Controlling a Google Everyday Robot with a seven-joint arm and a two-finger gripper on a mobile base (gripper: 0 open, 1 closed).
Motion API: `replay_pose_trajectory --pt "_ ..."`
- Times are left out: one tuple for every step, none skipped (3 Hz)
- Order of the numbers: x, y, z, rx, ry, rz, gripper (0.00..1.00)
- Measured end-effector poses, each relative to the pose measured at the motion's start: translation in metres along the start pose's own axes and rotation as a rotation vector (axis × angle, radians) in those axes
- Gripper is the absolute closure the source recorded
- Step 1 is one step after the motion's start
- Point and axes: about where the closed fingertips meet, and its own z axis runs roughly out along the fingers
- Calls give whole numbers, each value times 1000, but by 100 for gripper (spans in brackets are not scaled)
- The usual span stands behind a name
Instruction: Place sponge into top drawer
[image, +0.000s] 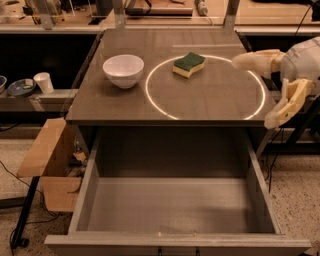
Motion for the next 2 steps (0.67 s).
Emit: replay_pose_trajectory --pt "0 0 0 -3 -4 1 0" --pt "-1 -4 3 26 9 2 0"
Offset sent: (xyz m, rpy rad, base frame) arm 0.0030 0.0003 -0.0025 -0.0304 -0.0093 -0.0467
